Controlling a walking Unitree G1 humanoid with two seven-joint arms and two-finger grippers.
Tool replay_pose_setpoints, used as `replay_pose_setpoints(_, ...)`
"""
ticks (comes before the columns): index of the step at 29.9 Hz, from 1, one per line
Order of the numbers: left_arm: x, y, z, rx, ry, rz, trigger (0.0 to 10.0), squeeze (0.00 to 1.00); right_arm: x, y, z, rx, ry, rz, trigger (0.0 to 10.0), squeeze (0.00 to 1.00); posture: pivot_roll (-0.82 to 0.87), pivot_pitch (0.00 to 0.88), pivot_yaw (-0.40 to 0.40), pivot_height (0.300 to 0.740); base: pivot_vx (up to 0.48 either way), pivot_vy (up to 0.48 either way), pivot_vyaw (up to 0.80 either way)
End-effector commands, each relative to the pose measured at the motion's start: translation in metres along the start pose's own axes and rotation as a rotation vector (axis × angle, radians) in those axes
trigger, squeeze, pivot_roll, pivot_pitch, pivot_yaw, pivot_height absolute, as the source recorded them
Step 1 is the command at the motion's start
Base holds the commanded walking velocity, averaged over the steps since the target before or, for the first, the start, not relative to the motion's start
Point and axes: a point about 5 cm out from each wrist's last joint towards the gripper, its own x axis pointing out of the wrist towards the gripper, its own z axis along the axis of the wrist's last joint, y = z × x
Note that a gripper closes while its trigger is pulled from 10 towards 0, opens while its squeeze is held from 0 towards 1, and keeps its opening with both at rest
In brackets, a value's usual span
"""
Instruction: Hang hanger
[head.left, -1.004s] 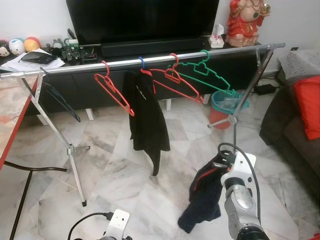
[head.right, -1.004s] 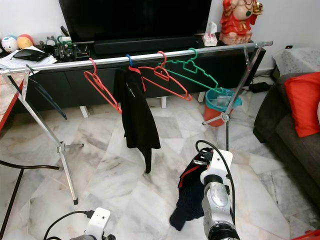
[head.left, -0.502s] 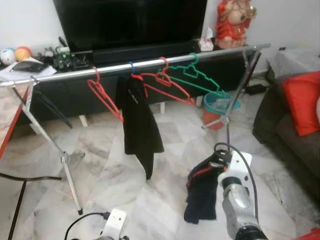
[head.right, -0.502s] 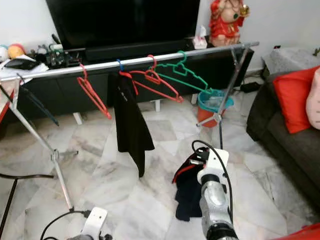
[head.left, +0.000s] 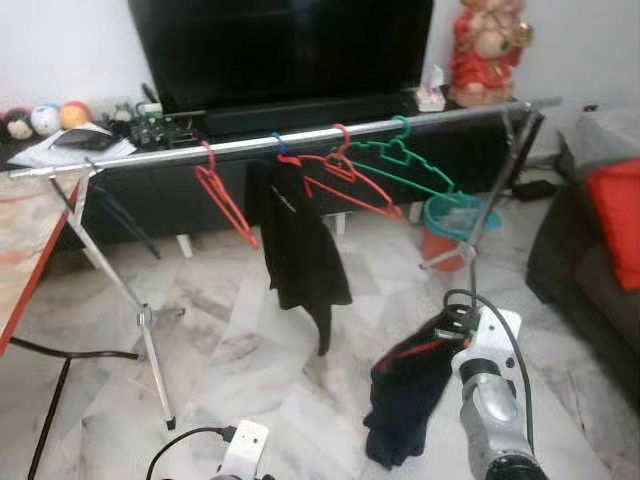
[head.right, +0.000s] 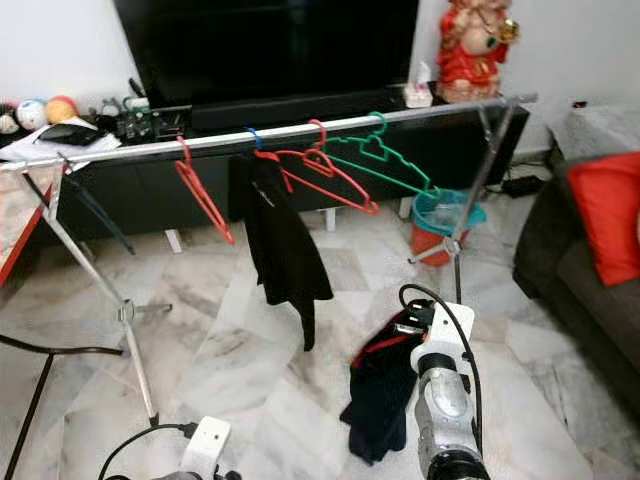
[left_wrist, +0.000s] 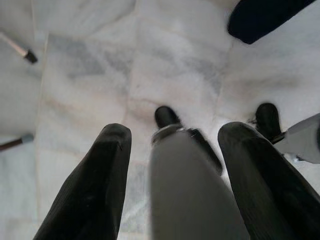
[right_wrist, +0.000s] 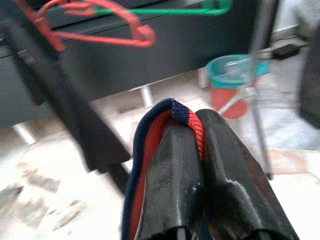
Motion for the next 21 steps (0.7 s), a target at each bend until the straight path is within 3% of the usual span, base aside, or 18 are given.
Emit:
replay_pose_setpoints(1,-0.0001,0.0000,-0.0013,-0.013,0.001,0.002,10.0,0.00,0.0034,0.0031,0.0075,-0.011,-0.036,0.016,10.0,0.00,-0.03,0.018,-0.003,0.740,0.274,0.000,0.00)
replay_pose_setpoints(21,-0.0001,0.0000,-0.0010,-0.012,0.001,0.002,10.0,0.00,0.0033,0.0034,0.0068,0.000,-0.034,0.015,10.0,0.00,-0.03,0.020,-0.004,0.740,0.275,0.000,0.00)
